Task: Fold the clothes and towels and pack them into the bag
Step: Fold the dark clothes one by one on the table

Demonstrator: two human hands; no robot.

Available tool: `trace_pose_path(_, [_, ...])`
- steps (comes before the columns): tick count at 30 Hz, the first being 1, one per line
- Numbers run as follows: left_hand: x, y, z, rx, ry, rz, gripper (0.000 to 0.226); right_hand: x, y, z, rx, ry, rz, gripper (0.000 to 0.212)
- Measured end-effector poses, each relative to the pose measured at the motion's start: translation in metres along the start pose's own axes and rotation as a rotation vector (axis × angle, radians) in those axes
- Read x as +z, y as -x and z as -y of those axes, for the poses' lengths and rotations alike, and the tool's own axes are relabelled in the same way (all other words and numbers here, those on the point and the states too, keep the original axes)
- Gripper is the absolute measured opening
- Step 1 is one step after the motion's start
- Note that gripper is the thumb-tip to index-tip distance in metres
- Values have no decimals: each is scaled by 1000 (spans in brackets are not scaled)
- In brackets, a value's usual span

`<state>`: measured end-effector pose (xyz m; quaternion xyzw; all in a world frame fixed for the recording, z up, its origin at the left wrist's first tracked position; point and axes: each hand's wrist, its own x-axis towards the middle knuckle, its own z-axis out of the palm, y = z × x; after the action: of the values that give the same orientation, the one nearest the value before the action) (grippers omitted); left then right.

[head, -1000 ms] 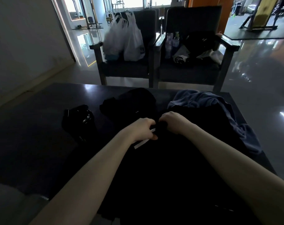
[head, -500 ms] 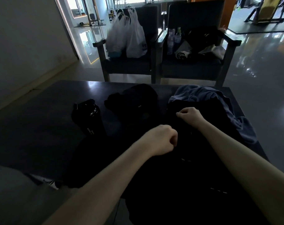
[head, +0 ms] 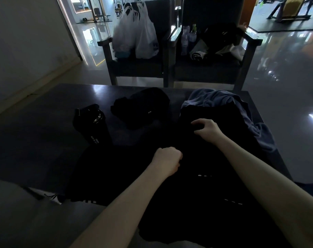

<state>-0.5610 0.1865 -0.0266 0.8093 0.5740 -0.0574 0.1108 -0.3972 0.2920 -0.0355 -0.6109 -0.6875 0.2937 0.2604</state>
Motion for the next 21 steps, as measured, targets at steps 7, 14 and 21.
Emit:
trace_pose_path(7, [-7,-3,13,-197,429,124,46,-2,16,-2,-91,33,-250,30])
trace_pose_path(14, [-15,-68,25,-332,564,-143,50,-69,26,-42,270,271,-472,53])
trace_pose_path(21, [-3,-112,26,-476,670,-136,49,-80,22,-72,387,-87,-206,63])
